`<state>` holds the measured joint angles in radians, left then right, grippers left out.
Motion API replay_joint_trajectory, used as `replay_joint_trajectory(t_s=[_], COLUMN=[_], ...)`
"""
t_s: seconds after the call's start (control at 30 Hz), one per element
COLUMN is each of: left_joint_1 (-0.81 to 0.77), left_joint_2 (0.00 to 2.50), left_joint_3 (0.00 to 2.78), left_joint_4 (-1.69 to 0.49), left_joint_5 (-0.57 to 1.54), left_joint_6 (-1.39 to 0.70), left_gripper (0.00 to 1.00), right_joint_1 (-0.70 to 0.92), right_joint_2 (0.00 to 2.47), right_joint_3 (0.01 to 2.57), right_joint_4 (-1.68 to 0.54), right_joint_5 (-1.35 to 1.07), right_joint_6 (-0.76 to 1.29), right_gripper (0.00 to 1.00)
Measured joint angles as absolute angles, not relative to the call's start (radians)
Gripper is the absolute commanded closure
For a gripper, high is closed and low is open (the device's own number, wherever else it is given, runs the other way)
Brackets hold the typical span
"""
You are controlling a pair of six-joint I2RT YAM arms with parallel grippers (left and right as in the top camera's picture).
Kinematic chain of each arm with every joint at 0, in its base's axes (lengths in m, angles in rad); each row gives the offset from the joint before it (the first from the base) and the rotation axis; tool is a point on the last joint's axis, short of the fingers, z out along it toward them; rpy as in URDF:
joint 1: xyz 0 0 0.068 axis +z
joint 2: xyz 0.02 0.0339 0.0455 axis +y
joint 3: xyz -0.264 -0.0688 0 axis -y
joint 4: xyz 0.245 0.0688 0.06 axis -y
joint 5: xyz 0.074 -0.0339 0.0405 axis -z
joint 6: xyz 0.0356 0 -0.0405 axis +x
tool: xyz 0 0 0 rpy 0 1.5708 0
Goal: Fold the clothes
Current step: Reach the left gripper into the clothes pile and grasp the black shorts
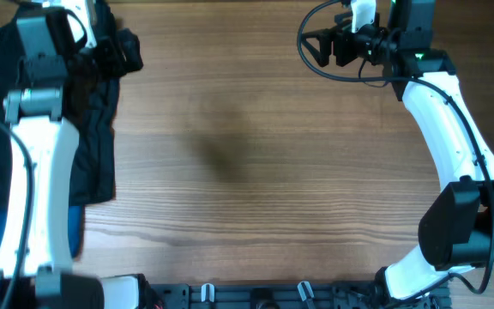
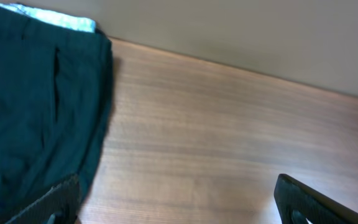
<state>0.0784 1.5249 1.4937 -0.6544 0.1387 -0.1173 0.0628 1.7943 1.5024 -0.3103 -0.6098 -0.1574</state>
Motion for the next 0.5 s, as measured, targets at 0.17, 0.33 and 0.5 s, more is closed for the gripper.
replay_joint_trajectory(t_s=[0.17,0.33,0.5], left_joint_1=[0.079,0.08,0.13], left_joint_2=[1.955,2.179,2.259], left_joint_3=[1.774,1.82,1.82], left_joint_4=[-0.626,-0.517,-0.406], left_joint_5=[-0.022,-0.224,-0.328], left_joint_6=[-0.113,-0.1,-0.094], left_gripper=[0.01,0.04,0.09], right_joint_1=[0.063,0.063,0.063], right_joint_2=[1.795,1.795,1.831], right_joint_3=[1.504,1.501,1.492], right_joint_4=[-0.338,-0.355,-0.339], right_joint_5=[-0.604,-0.547,-0.524], right_joint_6=[-0.147,-0.143,-0.143], right_gripper=[0.13,0.16,0.16])
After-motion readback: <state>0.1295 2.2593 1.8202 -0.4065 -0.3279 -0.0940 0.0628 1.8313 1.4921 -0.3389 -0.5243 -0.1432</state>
